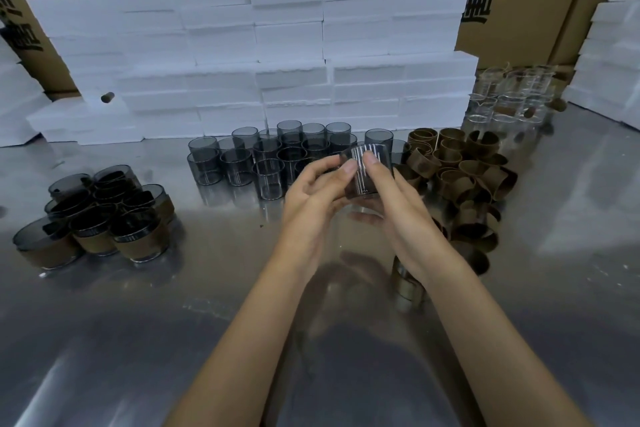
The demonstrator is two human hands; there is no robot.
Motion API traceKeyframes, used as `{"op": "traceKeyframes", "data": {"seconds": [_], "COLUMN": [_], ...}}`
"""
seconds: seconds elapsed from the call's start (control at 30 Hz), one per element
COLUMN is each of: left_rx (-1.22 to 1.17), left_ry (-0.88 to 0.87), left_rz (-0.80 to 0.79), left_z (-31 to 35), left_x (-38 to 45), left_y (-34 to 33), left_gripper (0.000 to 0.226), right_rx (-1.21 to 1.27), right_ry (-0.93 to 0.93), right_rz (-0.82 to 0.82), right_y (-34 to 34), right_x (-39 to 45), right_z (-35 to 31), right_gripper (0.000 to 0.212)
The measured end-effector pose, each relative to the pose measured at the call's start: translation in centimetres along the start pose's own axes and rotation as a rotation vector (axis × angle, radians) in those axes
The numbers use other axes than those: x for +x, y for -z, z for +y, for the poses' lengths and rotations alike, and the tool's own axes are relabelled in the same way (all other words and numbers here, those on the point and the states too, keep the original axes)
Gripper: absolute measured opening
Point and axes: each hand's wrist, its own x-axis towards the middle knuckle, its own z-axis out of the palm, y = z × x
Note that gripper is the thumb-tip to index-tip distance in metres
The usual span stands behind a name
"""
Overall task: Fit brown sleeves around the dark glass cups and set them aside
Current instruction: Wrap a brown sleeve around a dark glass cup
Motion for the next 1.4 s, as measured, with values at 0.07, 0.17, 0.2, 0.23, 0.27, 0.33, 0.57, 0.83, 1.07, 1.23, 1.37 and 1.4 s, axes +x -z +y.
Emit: {"op": "traceKeyframes", "data": {"seconds": [0.07, 0.17, 0.2, 0.23, 0.27, 0.33, 0.57, 0.83, 1.07, 1.23, 1.37, 1.4], "left_rx": [0.009, 0.096, 0.117, 0.133, 0.147, 0.210, 0.345, 0.330, 0.612, 0.617, 0.551, 0.542], "left_ry": [0.017, 0.007, 0.014, 0.024, 0.034, 0.049, -0.002, 0.007, 0.082, 0.092, 0.017, -0.007], "left_rz": [-0.046, -0.067, -0.068, -0.066, -0.063, -0.059, 0.042, 0.064, -0.071, -0.092, -0.070, -0.033], "left_z": [0.1, 0.2, 0.2, 0.1, 0.1, 0.1, -0.3, 0.4, 0.0, -0.7, -0.5, -0.6], "left_x": [-0.2, -0.4, -0.3, -0.2, -0.2, 0.0, 0.3, -0.3, -1.1, -0.8, -0.9, -0.8], "left_y": [-0.1, 0.0, 0.0, 0.2, 0.3, 0.7, 1.4, 0.3, -0.8, -0.2, -0.2, -0.2], "left_gripper": [0.049, 0.053, 0.053, 0.052, 0.051, 0.055, 0.030, 0.049, 0.025, 0.071, 0.043, 0.041], "right_rx": [0.022, 0.072, 0.060, 0.038, 0.019, 0.015, -0.047, -0.163, -0.005, -0.003, 0.016, 0.027], "right_ry": [0.007, 0.014, 0.019, 0.024, 0.027, 0.030, 0.092, 0.204, -0.002, 0.016, 0.039, 0.045], "right_rz": [0.008, 0.045, 0.055, 0.070, 0.092, 0.140, 0.290, 0.281, 0.015, 0.074, 0.100, 0.111], "right_y": [0.0, 0.3, 0.3, 0.2, 0.1, -0.1, 0.4, 0.0, 0.2, -0.2, -0.4, -0.4], "right_x": [0.2, 0.4, 0.4, 0.5, 0.5, 0.7, 0.7, 0.0, 0.0, 0.3, 0.4, 0.5], "right_z": [0.0, 0.1, 0.1, 0.2, 0.3, 0.6, 0.9, 0.3, 0.8, 0.8, 1.2, 1.2], "right_gripper": [0.071, 0.069, 0.067, 0.065, 0.065, 0.065, 0.042, 0.031, 0.062, 0.059, 0.051, 0.049]}}
